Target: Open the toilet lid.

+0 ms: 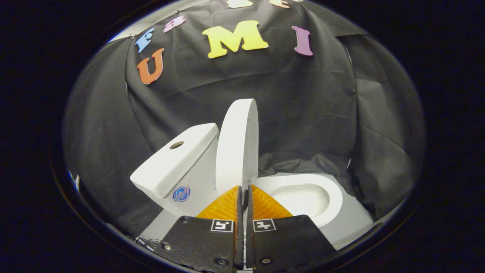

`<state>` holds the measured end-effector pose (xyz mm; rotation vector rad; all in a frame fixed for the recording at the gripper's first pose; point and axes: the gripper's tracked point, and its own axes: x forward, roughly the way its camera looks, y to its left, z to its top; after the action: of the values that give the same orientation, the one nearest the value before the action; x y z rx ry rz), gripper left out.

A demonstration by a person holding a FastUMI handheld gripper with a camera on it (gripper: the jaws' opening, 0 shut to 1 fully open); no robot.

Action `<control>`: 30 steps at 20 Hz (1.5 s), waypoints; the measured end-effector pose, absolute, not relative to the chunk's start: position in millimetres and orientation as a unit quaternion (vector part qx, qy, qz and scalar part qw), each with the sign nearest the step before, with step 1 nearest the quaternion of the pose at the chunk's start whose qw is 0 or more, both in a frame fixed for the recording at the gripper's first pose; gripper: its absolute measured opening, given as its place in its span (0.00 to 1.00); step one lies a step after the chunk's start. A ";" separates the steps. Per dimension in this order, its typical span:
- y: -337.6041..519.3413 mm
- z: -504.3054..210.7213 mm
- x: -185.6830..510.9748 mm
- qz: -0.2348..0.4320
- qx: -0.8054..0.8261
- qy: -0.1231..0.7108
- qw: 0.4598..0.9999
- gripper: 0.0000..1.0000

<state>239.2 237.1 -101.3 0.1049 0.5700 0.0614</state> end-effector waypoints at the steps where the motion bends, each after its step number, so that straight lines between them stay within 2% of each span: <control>1: 241.1 -100.2 239.1 0.032 0.049 0.281 0.958 0.06; 30: 338.6 -113.9 247.9 0.092 -0.026 0.275 0.957 0.06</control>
<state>247.9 338.6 -113.9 -0.0525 0.5571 0.1865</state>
